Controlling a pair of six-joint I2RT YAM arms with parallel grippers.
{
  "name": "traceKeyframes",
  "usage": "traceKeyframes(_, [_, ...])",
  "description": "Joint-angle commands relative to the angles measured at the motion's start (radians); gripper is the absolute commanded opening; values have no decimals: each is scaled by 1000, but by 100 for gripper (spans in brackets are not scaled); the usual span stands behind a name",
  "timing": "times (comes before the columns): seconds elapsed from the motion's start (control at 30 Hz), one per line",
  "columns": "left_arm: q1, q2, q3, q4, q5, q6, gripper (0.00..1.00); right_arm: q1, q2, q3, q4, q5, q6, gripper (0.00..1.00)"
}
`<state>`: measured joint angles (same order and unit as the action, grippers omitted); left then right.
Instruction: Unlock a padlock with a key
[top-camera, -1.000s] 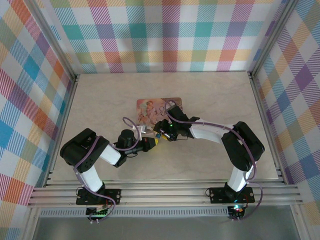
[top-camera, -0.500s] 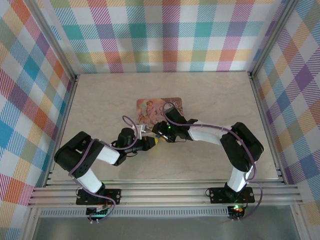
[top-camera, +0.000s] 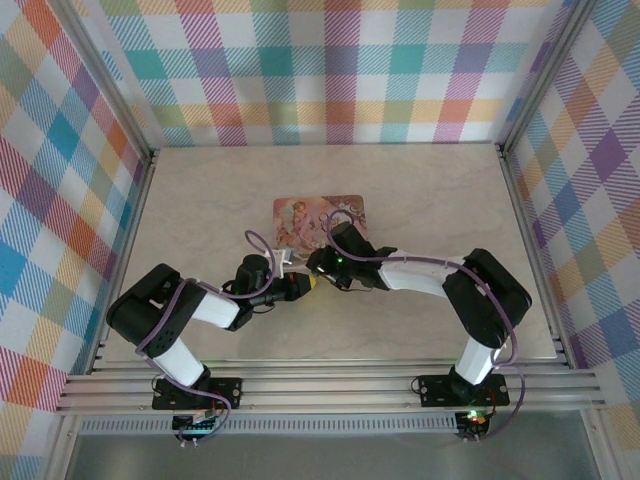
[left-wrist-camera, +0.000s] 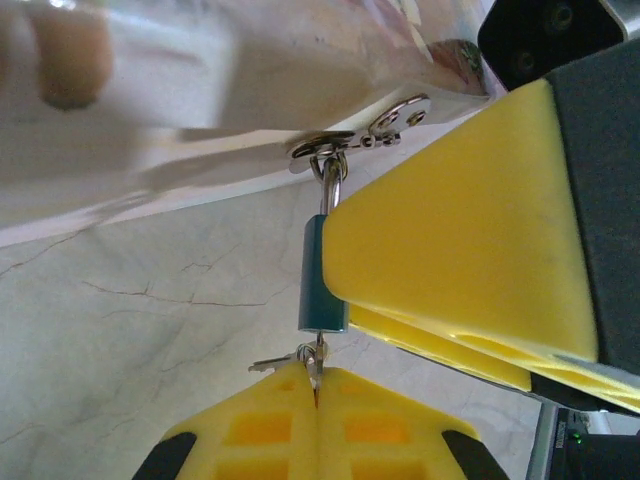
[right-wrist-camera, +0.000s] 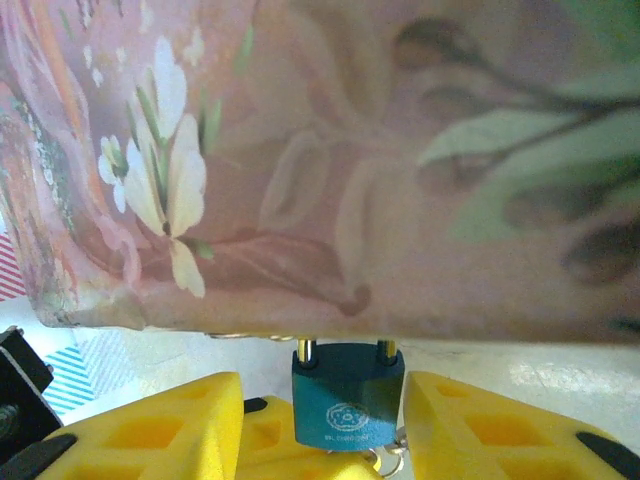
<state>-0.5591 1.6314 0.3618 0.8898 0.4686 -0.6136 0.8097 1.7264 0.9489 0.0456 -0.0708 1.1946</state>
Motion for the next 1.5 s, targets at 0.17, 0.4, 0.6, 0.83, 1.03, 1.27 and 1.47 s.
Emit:
traceKeyframes(0.17, [-2, -10, 24, 26, 21, 11, 0, 20, 74, -41, -118, 18, 72, 48])
traceKeyframes(0.4, [-2, -36, 23, 10, 26, 18, 0, 22, 93, -16, -131, 31, 53, 39])
traceKeyframes(0.6, [-2, -62, 25, -22, 25, 52, 0, 22, 89, -7, -150, 37, 39, 19])
traceKeyframes(0.83, [-11, -110, 57, -116, 12, 174, 0, 22, 66, 15, -199, 37, 13, 0])
traceKeyframes(1.03, [-92, -216, 72, -251, -111, 386, 0, 20, 46, 64, -279, 20, -14, 0])
traceKeyframes(1.27, [-231, -293, 28, -267, -389, 561, 0, 11, 46, 111, -306, -79, 10, 0])
traceKeyframes(1.47, [-411, -283, 17, -301, -685, 779, 0, 3, 56, 164, -375, -123, -11, 0])
